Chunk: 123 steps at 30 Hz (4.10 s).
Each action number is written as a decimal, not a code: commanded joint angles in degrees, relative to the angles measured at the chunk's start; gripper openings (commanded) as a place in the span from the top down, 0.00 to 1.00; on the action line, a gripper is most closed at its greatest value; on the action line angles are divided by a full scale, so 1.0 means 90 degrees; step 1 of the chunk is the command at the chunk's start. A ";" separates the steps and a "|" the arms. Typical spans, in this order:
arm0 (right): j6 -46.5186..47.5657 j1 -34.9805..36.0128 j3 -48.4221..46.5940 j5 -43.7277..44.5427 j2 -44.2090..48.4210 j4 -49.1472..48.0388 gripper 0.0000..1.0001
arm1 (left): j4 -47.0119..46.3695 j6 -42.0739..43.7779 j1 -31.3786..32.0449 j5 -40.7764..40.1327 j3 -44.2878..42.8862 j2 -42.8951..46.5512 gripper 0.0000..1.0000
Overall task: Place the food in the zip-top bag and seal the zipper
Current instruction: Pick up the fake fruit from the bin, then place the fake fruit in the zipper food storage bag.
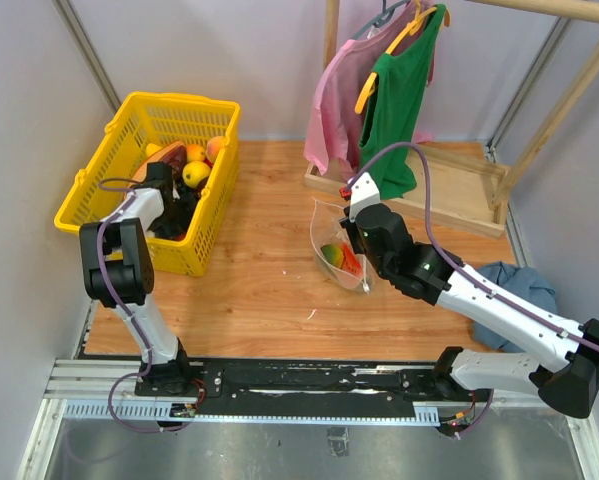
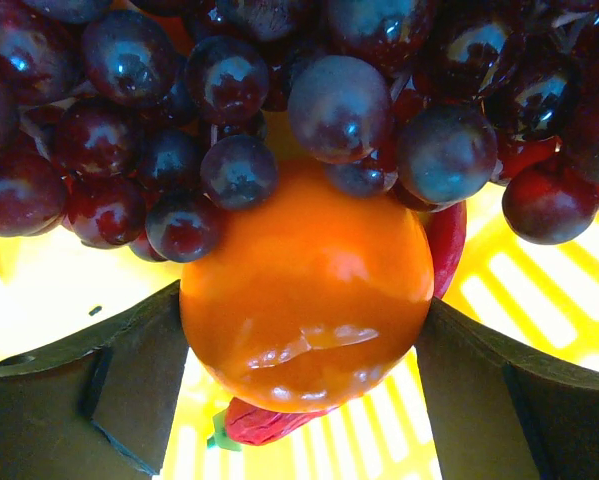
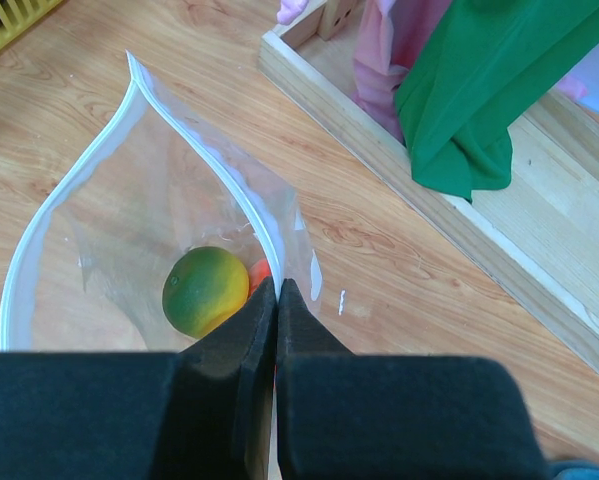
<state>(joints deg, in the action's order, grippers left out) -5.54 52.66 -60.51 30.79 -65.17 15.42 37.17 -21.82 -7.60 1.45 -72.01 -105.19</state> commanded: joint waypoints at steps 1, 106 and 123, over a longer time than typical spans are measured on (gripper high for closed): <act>0.0037 -0.0118 -0.0002 -0.0071 0.0053 -0.0057 0.99 | -0.0120 0.0060 -0.0008 -0.0304 0.0085 -0.0054 0.23; -0.0395 -0.0116 0.0326 -0.1386 0.0565 -0.0544 0.99 | -0.2545 0.0180 0.6810 -0.0683 0.1193 0.3971 0.01; -0.0319 -0.0119 0.0375 -0.1296 0.0578 -0.0551 0.99 | 0.0265 -0.0341 0.6058 -0.3195 -0.0664 0.4343 0.01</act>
<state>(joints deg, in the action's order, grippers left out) -8.40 52.29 -58.00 18.00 -61.28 12.32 31.14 -23.66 52.12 -20.08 -74.39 -66.35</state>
